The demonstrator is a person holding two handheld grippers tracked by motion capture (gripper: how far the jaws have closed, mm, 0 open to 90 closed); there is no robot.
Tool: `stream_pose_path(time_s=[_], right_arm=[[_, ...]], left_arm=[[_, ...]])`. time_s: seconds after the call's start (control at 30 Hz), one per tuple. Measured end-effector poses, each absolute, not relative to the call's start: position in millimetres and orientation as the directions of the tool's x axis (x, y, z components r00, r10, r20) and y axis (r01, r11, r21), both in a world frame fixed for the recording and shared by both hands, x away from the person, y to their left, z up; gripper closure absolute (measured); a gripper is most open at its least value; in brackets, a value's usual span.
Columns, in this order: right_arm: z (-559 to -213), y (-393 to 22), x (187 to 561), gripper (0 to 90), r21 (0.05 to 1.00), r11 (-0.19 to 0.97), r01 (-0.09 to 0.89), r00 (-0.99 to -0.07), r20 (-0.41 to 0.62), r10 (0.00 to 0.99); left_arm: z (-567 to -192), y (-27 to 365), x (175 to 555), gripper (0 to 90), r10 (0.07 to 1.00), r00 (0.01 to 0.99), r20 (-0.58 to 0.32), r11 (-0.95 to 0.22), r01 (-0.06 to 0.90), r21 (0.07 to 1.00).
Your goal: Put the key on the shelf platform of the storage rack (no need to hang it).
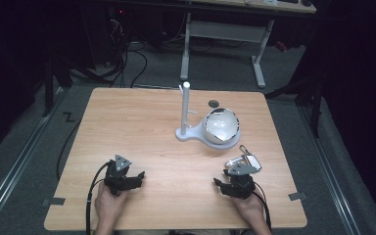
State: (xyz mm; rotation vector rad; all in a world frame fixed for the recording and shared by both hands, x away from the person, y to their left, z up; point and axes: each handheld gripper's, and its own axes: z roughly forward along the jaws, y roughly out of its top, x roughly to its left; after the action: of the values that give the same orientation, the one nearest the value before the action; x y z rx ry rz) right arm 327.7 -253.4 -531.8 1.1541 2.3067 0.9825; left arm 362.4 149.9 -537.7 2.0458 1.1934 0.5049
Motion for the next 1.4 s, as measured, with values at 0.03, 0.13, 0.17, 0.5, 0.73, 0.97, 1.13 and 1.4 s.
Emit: stream_pose_path(time_s=[0.03, 0.13, 0.17, 0.5, 0.73, 0.97, 1.13, 1.4], right_arm=[[-531.7, -253.5, 327.8, 44.6, 0.729, 0.417, 0.543, -0.59, -0.022, 0.807], [-531.8, -253.5, 327.8, 44.2, 0.728, 0.417, 0.544, -0.59, -0.021, 0.807], [-531.8, -253.5, 327.8, 43.9, 0.728, 0.417, 0.544, -0.59, -0.022, 0.807], [-531.8, -253.4, 327.9, 42.4, 0.727, 0.417, 0.545, -0.589, -0.021, 0.808], [-531.8, -253.1, 327.5, 41.8, 0.728, 0.422, 0.541, -0.595, -0.024, 0.803], [-531.9, -251.5, 325.3, 40.8, 0.729, 0.418, 0.542, -0.581, -0.034, 0.813], [-532.0, -250.4, 324.2, 39.5, 0.728, 0.416, 0.545, -0.586, -0.024, 0.81], [-529.3, -249.6, 322.8, 44.0, 0.711, 0.419, 0.565, -0.579, -0.021, 0.815]], left_arm=[[-537.7, 149.9, 362.4, 21.0, 0.867, 0.498, -0.016, -0.326, 0.592, 0.737], [-537.7, 149.9, 362.4, 21.0, 0.867, 0.498, -0.016, -0.326, 0.592, 0.737], [-537.7, 149.9, 362.4, 21.0, 0.867, 0.499, -0.016, -0.327, 0.592, 0.737], [-537.7, 150.1, 362.5, 21.1, 0.867, 0.498, -0.018, -0.325, 0.592, 0.738], [-537.7, 150.0, 362.5, 21.1, 0.867, 0.498, -0.018, -0.325, 0.592, 0.738], [-537.7, 150.1, 362.5, 21.1, 0.867, 0.498, -0.018, -0.325, 0.592, 0.738], [-537.7, 150.0, 362.5, 21.1, 0.867, 0.498, -0.018, -0.325, 0.592, 0.738], [-537.6, 150.0, 362.6, 21.1, 0.867, 0.498, -0.018, -0.325, 0.592, 0.738]])
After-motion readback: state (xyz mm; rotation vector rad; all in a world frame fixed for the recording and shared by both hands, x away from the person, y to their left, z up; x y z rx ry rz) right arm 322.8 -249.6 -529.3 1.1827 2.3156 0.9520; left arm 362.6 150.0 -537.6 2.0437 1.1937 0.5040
